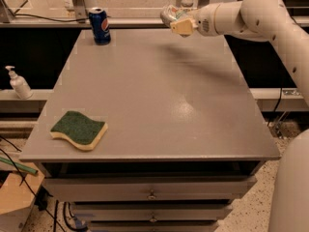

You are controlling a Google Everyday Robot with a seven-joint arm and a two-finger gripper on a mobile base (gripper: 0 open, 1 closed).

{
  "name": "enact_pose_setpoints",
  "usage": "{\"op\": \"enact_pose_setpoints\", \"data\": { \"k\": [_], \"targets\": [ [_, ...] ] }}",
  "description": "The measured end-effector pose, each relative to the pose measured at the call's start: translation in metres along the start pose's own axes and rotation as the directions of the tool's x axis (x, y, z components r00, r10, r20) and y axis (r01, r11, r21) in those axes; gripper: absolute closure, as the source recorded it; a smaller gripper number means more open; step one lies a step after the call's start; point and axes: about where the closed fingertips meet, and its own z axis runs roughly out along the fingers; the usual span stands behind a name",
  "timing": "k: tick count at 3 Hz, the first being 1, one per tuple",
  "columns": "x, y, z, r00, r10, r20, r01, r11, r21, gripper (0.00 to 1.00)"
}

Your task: Move 7up can near sponge

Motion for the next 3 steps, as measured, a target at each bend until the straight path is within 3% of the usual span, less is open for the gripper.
{"op": "enact_pose_setpoints", "data": {
  "k": [1,2,3],
  "targets": [
    [0.002,0.009,0.006,1.000,-0.019,-0.020,0.019,0.9995,-0.026,1.00],
    [-0.003,0.043,0.001,0.996,-0.087,-0.026,0.085,0.9926,-0.087,1.00],
    [-0.003,0.109,-0.002,0.988,-0.155,-0.010,0.150,0.9695,-0.194,1.00]
  ]
}}
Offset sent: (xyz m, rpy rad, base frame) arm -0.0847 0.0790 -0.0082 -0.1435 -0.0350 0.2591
